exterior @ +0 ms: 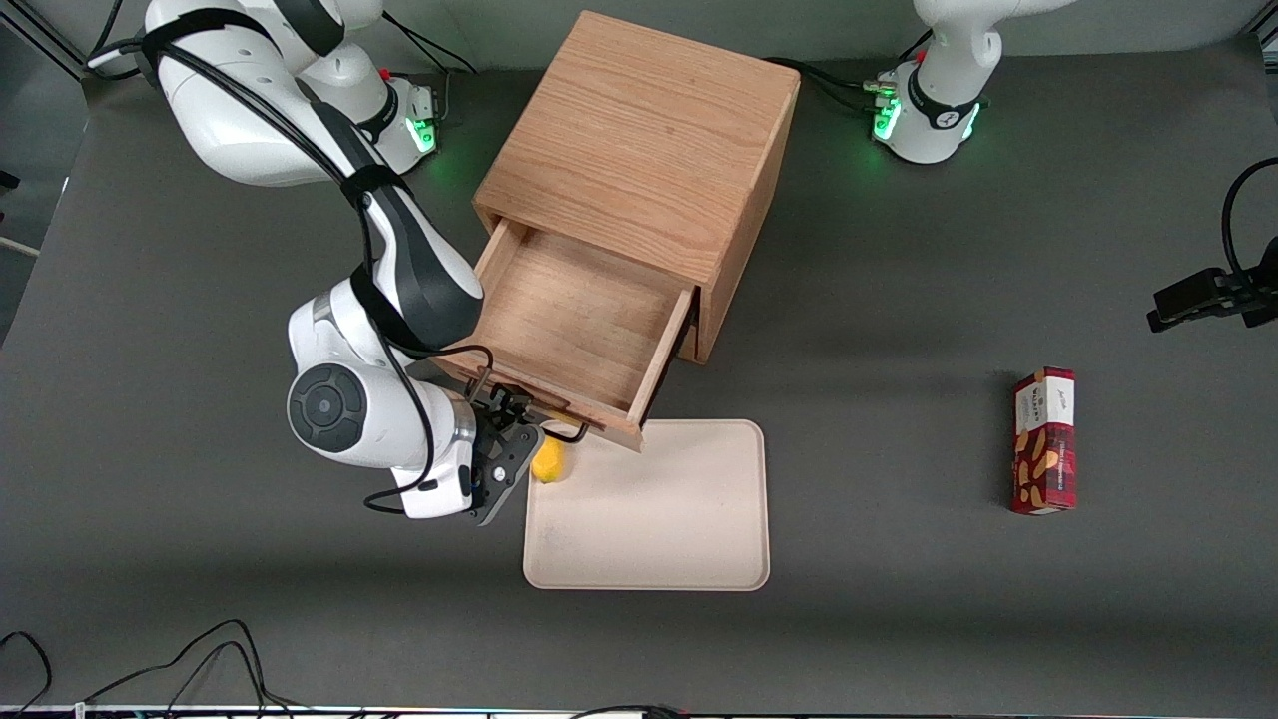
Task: Open upper drawer
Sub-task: 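Keep pulling the drawer further open with the right gripper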
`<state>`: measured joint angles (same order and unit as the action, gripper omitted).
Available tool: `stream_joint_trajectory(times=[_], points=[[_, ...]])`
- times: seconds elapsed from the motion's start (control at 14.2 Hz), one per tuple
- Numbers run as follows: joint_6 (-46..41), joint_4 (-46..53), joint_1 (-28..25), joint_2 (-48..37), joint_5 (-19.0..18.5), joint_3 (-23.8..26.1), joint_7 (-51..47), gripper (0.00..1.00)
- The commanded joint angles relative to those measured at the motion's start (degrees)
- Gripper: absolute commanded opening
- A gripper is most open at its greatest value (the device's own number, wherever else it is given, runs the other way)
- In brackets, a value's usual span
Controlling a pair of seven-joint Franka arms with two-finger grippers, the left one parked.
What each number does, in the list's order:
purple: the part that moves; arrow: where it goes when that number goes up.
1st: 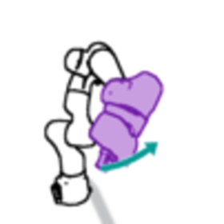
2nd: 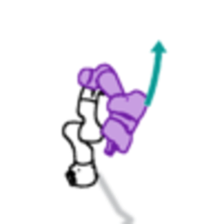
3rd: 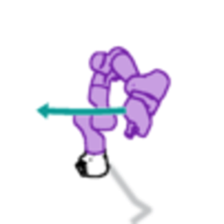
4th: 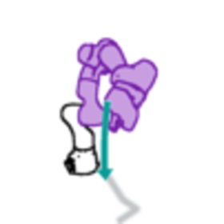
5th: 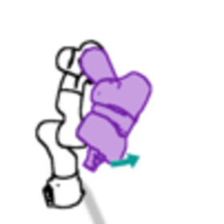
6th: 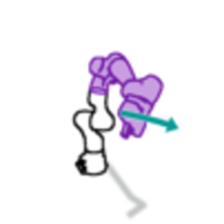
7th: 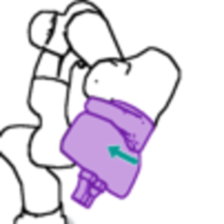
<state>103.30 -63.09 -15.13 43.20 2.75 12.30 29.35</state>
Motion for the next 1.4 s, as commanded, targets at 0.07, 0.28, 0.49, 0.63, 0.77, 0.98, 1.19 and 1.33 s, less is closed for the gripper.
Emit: stream_joint_trajectory(times=[0.07, 0.28, 0.49, 0.63, 0.77, 0.98, 1.19, 1.33], points=[[-0.7, 4.6, -0.9, 3.6, -1.4, -0.9, 1.3, 1.0], [-0.6, 6.3, -1.0, 4.7, -1.4, -1.5, 1.3, 1.0], [-0.5, 8.1, -1.0, 6.1, -1.4, -1.8, 1.3, 1.0], [-0.5, 8.3, -1.0, 6.2, -1.4, -2.2, 1.4, 1.0], [-0.6, 8.3, -1.0, 6.1, -1.4, -2.2, 1.3, 1.0], [-0.8, 8.2, -1.0, 6.0, -1.3, -2.0, 1.2, 1.0], [-1.0, 8.3, -1.7, 5.8, -1.3, -2.0, 0.7, 1.0], [-1.7, 8.5, -1.7, 5.8, -1.1, -1.9, 0.6, 1.0]])
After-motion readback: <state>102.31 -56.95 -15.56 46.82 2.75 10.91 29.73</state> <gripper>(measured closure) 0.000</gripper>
